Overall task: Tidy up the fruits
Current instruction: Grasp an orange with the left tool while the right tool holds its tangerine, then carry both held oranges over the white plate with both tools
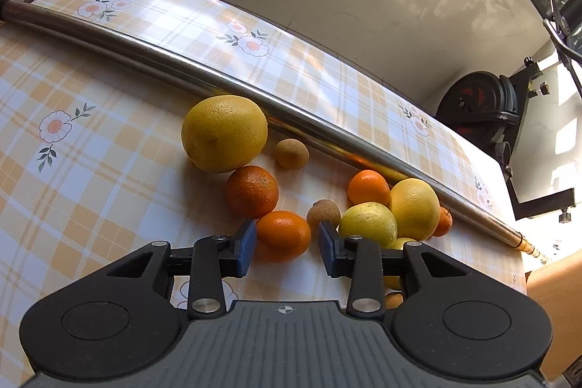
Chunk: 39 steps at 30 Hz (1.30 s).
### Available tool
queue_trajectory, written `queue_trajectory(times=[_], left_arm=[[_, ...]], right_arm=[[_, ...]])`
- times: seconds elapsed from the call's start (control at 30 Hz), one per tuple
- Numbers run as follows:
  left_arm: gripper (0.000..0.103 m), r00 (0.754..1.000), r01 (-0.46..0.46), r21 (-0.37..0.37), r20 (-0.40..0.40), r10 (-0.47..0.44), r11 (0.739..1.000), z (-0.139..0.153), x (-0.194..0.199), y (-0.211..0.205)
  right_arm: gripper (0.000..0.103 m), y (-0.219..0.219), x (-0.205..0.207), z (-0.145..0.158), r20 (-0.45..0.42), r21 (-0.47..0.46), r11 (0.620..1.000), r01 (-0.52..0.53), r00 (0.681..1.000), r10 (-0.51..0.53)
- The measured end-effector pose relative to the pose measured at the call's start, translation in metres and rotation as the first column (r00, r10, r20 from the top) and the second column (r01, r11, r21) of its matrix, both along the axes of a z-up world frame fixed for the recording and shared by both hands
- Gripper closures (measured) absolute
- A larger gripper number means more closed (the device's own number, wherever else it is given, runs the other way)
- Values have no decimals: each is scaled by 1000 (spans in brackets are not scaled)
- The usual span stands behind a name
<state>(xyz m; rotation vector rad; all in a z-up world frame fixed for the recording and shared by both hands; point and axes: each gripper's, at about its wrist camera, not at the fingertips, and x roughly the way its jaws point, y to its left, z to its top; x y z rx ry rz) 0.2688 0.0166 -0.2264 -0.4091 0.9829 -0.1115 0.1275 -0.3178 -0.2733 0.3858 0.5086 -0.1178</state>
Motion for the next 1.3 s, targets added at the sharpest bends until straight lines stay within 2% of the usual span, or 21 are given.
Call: queue_trajectory(times=[0.1, 0.23, 0.63, 0.87, 1.03, 1.17, 1.3], left_arm=[[63, 1000, -3, 14, 3, 3, 1000, -3, 1, -2], [63, 1000, -13, -16, -12, 13, 1000, -11, 3, -2], [63, 1000, 15, -15, 26, -15, 1000, -18, -3, -5], [63, 992, 38, 4, 119, -39, 999, 5, -33, 1], [63, 979, 60, 29, 195, -65, 998, 29, -71, 7], [63, 970, 81, 58, 224, -92, 995, 36, -99, 9], [63, 966, 102, 78, 230, -117, 992, 36, -117, 10]], right_arm=[[69, 0, -1, 1, 5, -2, 1000, 4, 1000, -4], [69, -2, -1, 0, 6, 6, 1000, 6, 1000, -6], [69, -2, 0, -1, -7, 3, 1000, 12, 1000, -12], [69, 0, -3, 2, -11, -4, 1000, 10, 1000, -10], [69, 16, -15, 11, -15, 9, 1000, -26, 1000, 26], [69, 30, -24, 15, -31, 33, 997, -65, 997, 66], [69, 47, -35, 24, -40, 15, 993, -113, 993, 114]])
